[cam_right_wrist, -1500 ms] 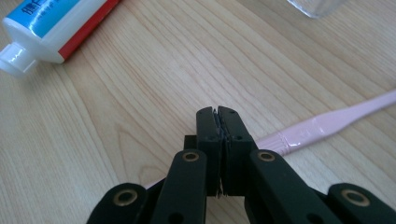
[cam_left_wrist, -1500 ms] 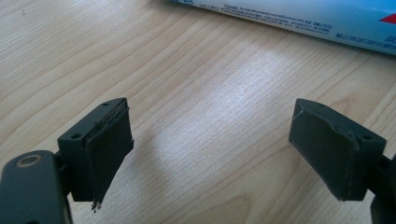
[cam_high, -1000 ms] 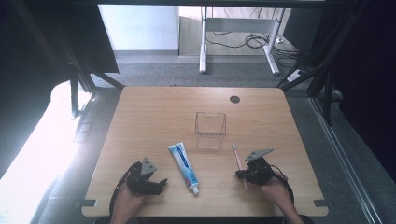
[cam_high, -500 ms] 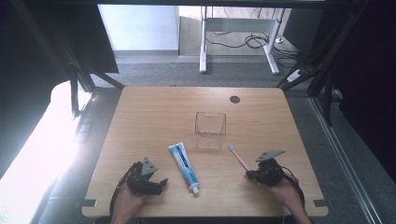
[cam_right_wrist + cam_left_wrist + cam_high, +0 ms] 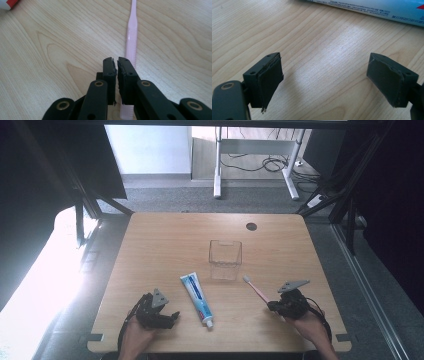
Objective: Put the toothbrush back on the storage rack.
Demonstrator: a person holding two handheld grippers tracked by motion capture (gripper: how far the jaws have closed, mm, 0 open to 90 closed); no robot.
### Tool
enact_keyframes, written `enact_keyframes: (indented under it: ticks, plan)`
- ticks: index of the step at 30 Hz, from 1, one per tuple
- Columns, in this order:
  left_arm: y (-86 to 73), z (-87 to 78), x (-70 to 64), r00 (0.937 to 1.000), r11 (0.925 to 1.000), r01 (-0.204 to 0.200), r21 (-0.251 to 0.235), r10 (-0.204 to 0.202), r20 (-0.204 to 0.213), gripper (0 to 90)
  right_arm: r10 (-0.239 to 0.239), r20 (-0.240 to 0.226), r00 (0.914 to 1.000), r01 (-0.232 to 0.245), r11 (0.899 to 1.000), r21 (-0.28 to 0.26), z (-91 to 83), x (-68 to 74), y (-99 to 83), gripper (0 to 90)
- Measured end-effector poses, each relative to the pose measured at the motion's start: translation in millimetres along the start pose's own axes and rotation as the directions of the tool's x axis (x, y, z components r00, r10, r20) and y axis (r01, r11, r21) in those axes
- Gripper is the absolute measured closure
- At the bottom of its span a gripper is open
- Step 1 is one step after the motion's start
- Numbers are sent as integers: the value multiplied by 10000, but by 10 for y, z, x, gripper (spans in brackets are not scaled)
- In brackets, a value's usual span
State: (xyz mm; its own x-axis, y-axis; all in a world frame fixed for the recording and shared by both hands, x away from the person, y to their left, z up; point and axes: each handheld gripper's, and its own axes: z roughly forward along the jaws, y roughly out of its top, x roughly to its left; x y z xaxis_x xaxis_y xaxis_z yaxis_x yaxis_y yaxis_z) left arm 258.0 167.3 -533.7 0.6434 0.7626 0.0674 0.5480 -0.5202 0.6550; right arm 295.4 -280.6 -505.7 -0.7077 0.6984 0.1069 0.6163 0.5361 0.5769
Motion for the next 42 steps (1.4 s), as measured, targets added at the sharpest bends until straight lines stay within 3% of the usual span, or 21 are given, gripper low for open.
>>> enact_keyframes:
  ticks: [11,27,28,29,34,42]
  plan:
    - [3,-3,3,10000,10000,0,-1,0,5,135,-333,454,9984,282,9937,1081,16,-34,156,717]
    - [3,-9,7,10000,10000,-9,-5,9,6,136,-507,837,9952,266,9632,2675,132,-90,434,632]
    - [4,-11,8,10000,10000,-9,-11,9,-8,136,-542,885,9946,261,9561,2920,154,-97,481,637]
    - [4,-11,8,10000,10000,-9,-11,9,-8,136,-542,885,9946,261,9561,2920,154,-97,481,637]
    - [3,-13,9,10000,10000,-14,-17,14,-11,136,-681,775,9947,365,9351,3525,230,-88,598,666]
    - [3,-17,11,10000,10000,-32,-3,32,-19,136,-922,705,9932,518,8960,4411,371,-73,734,710]
